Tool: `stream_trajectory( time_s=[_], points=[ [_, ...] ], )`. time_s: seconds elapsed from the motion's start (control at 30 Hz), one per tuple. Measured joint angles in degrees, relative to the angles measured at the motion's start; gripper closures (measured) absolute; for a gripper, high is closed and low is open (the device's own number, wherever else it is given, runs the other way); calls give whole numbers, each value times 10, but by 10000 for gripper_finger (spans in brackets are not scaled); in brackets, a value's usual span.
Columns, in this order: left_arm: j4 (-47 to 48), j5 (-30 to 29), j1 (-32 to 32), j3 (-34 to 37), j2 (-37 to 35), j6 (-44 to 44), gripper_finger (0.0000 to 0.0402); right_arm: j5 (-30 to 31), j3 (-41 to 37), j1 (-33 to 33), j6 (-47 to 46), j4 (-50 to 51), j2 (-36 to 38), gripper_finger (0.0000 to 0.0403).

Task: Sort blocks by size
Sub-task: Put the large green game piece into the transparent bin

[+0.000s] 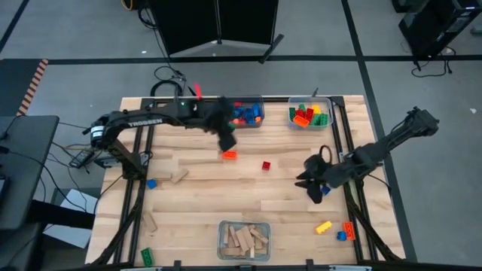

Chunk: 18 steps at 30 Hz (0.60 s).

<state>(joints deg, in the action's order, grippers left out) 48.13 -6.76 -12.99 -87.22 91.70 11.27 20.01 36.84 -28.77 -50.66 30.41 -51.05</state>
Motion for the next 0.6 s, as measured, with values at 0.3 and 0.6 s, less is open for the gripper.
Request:
stream_trajectory(
  time_s=[0.3, 0.6],
  points=[
    [-313, 63, 0, -10, 5, 37, 293, 214, 0, 34, 74, -113, 77, 256],
    [-493, 167, -22, -10, 67, 29, 290, 176, 0, 166, 173, -240, 58, 220]
  ],
)
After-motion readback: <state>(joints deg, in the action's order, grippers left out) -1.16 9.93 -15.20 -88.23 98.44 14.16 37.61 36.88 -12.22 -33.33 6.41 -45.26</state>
